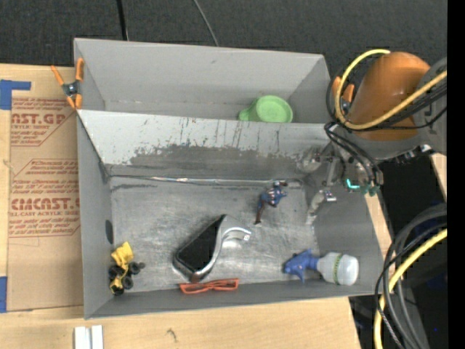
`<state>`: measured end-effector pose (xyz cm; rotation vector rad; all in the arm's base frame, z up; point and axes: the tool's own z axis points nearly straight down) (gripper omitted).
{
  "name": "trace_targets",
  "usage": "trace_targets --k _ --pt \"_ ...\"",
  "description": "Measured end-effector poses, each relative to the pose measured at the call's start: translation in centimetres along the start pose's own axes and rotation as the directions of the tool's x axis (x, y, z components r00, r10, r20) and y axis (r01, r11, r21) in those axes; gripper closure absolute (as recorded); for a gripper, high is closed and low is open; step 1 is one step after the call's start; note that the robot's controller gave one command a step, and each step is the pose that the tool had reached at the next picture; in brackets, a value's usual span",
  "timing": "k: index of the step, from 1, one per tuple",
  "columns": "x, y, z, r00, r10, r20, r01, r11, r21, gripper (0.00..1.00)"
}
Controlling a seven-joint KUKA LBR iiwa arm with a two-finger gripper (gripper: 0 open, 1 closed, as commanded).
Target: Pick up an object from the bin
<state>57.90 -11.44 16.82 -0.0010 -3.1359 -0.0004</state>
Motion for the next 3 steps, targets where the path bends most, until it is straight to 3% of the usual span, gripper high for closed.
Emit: trace_targets --k 1,2,3 --pt "-0.2 0.0 -0.5 1.000 -0.001 0.008 0.001 1.000 0.001 0.00" --pt "-0.4 1.5 0.8 0.997 -0.076 0.011 0.076 0.997 0.004 0.00" --pt "-0.7 4.2 7.0 0.995 -0.101 0.013 0.101 0.995 0.001 0.00"
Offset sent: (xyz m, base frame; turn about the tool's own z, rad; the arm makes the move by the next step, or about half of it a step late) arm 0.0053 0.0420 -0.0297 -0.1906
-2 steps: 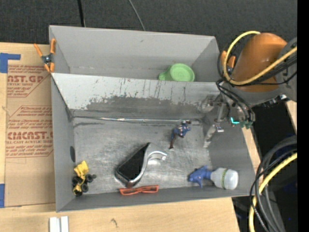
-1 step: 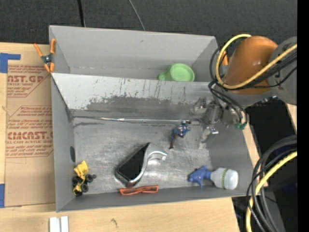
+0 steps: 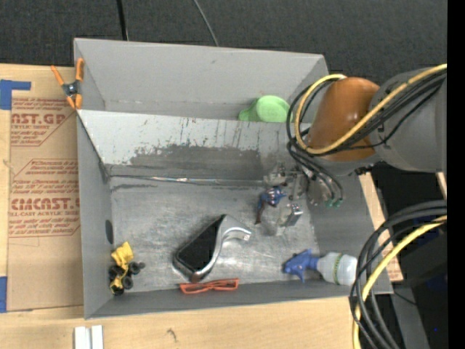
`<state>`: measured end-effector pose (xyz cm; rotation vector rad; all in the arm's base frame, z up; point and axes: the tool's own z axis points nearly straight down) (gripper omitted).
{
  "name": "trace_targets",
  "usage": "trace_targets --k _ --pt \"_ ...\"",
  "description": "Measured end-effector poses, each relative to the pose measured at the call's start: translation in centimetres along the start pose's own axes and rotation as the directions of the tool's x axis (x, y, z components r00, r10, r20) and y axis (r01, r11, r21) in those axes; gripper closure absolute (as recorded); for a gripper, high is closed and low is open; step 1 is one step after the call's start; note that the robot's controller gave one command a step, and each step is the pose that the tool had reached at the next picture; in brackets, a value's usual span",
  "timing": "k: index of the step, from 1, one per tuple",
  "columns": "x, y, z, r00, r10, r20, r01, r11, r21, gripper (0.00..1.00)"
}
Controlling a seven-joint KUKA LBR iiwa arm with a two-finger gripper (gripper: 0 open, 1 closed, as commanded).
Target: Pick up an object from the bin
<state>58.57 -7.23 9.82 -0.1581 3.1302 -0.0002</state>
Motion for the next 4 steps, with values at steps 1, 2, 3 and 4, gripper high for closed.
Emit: trace_targets --k 1,2,3,4 --pt "-0.4 0.7 2.6 1.000 -0.015 -0.006 0.015 1.000 0.000 0.00" --pt "-1.1 0.5 2.3 0.987 -0.160 -0.008 0.160 0.987 0.001 1.00" --pt "-1.1 0.5 2.3 0.987 -0.160 -0.009 0.160 0.987 0.002 1.00" --pt "-0.6 1.6 -1.5 0.988 -0.155 -0.010 0.155 0.988 -0.003 1.00"
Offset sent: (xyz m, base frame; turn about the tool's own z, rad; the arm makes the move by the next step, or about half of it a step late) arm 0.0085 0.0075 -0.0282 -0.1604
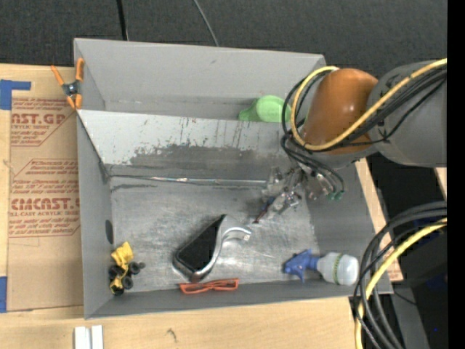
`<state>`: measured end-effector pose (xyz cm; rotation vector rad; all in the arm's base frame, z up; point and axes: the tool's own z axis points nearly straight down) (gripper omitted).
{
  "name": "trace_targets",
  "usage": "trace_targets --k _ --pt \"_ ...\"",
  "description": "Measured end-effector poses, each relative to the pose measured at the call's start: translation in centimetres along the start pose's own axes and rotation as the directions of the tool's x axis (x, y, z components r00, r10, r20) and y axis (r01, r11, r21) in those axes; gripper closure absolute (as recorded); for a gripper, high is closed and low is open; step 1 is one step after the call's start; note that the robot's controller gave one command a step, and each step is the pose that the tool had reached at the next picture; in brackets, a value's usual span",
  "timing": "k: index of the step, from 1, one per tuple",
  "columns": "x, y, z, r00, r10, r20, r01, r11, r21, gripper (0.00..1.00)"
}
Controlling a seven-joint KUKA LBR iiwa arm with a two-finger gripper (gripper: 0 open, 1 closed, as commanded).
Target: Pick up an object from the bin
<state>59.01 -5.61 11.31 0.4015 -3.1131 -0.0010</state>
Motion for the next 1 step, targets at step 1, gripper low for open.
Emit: trace_targets --k 1 --pt "0.48 -0.60 -10.38 1.000 0.005 0.005 -0.005 1.000 0.002 1.00"
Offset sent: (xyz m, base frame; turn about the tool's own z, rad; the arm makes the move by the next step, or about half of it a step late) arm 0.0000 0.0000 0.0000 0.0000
